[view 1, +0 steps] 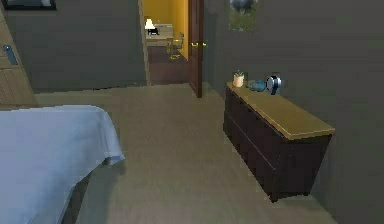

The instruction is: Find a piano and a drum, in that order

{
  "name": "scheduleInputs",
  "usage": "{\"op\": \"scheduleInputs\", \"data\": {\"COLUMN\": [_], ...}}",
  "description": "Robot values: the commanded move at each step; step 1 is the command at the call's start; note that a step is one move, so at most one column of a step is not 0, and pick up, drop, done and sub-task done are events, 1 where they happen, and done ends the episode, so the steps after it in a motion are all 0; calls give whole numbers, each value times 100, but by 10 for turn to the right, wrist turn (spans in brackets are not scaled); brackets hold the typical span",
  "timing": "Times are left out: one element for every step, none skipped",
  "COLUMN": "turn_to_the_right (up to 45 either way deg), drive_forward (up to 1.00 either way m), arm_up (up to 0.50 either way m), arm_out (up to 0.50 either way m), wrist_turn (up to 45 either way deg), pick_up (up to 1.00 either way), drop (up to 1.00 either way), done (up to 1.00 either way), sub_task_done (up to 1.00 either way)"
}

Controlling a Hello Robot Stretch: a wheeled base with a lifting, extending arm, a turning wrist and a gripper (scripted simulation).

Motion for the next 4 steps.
{"op": "scheduleInputs", "data": {"turn_to_the_right": [-90,0,-60,0], "drive_forward": [0,100,0,50], "arm_up": [0,0,0,0], "arm_out": [0,0,0,0], "wrist_turn": [0,0,0,0], "pick_up": [0,0,0,0], "drop": [0,0,0,0], "done": [0,0,0,0], "sub_task_done": [0,0,0,0]}}
